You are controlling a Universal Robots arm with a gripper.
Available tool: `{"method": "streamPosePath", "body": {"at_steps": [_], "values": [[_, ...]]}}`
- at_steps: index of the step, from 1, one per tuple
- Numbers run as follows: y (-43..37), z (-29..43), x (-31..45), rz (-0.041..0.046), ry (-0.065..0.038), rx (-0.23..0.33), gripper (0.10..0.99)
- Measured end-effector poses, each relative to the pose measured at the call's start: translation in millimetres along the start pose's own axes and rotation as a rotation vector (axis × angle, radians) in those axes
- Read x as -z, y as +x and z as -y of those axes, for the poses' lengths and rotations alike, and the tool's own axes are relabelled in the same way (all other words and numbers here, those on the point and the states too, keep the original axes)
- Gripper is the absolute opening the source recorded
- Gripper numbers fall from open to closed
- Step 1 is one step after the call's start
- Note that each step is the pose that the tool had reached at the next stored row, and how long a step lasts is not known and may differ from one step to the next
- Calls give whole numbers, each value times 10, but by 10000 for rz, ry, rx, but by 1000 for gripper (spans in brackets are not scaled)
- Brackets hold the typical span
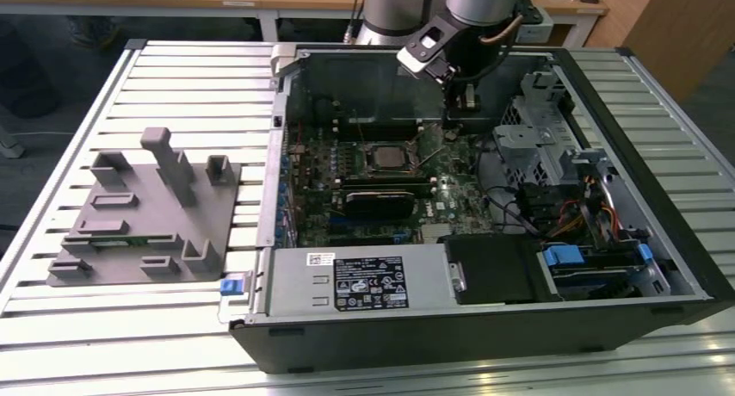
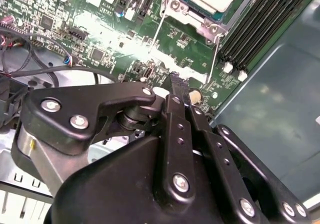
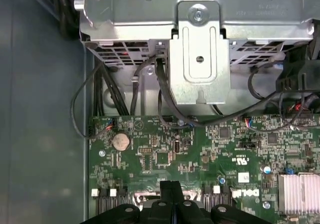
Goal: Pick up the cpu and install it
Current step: 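Close the cpu cover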
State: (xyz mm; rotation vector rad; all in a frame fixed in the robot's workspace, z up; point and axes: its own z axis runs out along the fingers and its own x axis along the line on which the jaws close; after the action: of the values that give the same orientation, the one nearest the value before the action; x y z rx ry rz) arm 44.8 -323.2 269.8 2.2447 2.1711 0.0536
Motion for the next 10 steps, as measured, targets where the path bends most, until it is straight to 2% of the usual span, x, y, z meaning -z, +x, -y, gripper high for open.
{"method": "streamPosePath", "body": {"at_steps": [10], "values": [[3,-89,-58,-1,0,0,106]]}}
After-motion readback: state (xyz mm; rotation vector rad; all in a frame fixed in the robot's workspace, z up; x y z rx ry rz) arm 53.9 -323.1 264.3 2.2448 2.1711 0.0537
